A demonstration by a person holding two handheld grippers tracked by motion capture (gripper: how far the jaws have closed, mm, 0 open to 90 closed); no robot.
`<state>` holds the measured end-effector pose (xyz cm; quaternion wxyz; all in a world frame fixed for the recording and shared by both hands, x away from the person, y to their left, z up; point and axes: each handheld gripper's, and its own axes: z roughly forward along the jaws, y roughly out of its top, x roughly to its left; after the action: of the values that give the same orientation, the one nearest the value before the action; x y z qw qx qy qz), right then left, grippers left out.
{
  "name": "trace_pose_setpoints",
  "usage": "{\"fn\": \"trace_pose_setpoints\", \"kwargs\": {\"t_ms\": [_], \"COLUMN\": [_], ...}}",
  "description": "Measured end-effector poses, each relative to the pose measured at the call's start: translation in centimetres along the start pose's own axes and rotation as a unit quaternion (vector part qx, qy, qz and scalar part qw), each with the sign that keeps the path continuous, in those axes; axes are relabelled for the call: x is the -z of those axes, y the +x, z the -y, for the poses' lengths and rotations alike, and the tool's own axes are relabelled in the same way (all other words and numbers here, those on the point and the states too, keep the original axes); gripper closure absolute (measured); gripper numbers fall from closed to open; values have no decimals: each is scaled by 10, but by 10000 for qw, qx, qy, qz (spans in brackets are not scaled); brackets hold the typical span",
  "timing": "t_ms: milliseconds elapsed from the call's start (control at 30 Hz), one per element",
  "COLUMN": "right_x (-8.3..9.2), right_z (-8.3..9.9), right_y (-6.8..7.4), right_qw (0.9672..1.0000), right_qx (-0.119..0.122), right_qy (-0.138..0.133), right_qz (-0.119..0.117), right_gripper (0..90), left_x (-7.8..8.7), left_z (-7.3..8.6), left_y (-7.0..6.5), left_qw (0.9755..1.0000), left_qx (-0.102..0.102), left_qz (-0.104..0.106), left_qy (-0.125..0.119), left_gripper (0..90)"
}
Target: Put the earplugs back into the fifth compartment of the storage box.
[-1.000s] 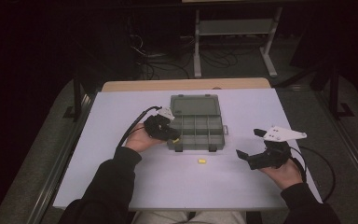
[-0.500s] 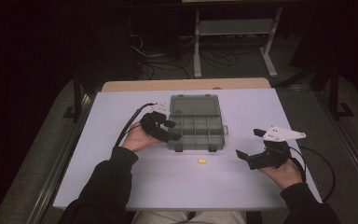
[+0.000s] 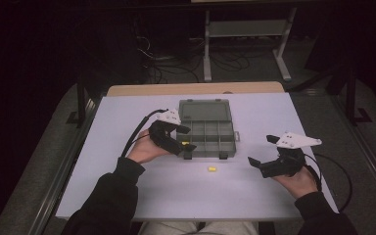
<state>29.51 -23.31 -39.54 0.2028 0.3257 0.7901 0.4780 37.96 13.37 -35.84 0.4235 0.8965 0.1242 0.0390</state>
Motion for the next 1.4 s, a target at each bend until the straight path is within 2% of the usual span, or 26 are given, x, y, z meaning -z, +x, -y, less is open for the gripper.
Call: {"fn": "trace_pose_setpoints", "kwargs": {"t_ms": [167,500,700,867,967,1167,1267,1400], "right_x": [0,1,1,1,1,1,1,1], "right_z": [0,0,0,0,0,0,0,0], "right_y": [0,0,0,0,0,0,0,0], "right_qw": [10000,10000,10000,10000,10000,10000,10000,10000], "right_qx": [-1,-4,-1,-4,-2,-9,-17,-13], "right_qy": [2,-19,-18,-31,-28,-20,-24,-14], "right_qz": [-2,0,-6,-9,-11,-12,-14,-13], "right_gripper": [0,0,0,0,0,0,0,0], "left_x": [-3,-12,-24,-31,-35,-44,-49,-54], "left_z": [-5,-14,-18,-18,-18,-16,-15,-14], "left_y": [-10,-29,-40,-45,-48,-53,-55,-58], "left_qw": [9998,9988,9975,9967,9965,9954,9943,9933], "left_qx": [-191,-438,-604,-654,-674,-707,-761,-796], "left_qz": [32,220,329,405,377,491,512,585], "left_qy": [30,-1,184,241,327,411,548,593], "left_gripper": [264,212,186,152,145,119,97,94]}}
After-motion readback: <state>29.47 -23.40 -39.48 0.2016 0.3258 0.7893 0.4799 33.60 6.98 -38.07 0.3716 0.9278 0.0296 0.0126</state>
